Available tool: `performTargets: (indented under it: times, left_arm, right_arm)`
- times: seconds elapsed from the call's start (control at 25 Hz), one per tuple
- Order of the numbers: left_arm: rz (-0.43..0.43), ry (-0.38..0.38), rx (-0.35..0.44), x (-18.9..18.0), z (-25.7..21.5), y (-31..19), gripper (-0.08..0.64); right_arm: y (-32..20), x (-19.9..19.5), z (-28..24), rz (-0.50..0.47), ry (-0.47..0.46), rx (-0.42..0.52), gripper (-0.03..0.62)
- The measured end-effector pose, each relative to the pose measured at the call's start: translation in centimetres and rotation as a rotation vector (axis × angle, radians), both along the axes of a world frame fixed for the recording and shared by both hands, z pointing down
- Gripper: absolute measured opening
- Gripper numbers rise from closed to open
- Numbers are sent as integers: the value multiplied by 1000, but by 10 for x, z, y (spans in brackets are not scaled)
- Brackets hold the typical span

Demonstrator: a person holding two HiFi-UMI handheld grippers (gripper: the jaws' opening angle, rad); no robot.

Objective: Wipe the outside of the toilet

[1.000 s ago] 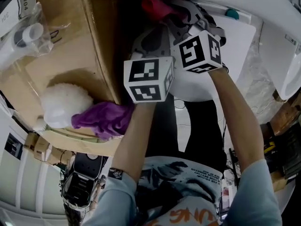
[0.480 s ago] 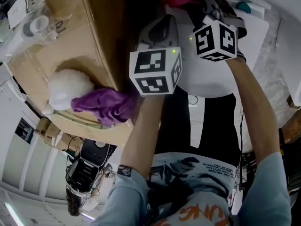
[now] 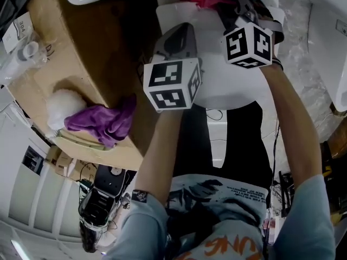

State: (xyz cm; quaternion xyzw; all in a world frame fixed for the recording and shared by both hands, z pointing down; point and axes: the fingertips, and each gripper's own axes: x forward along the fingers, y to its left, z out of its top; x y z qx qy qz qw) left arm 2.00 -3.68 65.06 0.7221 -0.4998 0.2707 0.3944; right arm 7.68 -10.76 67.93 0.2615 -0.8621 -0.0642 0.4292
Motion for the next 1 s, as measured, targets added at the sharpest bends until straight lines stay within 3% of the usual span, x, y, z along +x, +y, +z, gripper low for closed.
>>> performTargets:
  times: [0.36, 0.72, 1.0]
  left_arm:
    - [82, -5, 11, 51, -2, -1, 25]
    - [112, 2, 16, 93, -5, -4, 25]
    - [93, 14, 26, 125, -9, -4, 25]
  right_arm:
    - [-6, 74, 2, 126, 4, -16, 58]
    - [-13, 153, 6, 253, 25, -49, 58]
    - [-13, 208, 14, 530, -153, -217, 61]
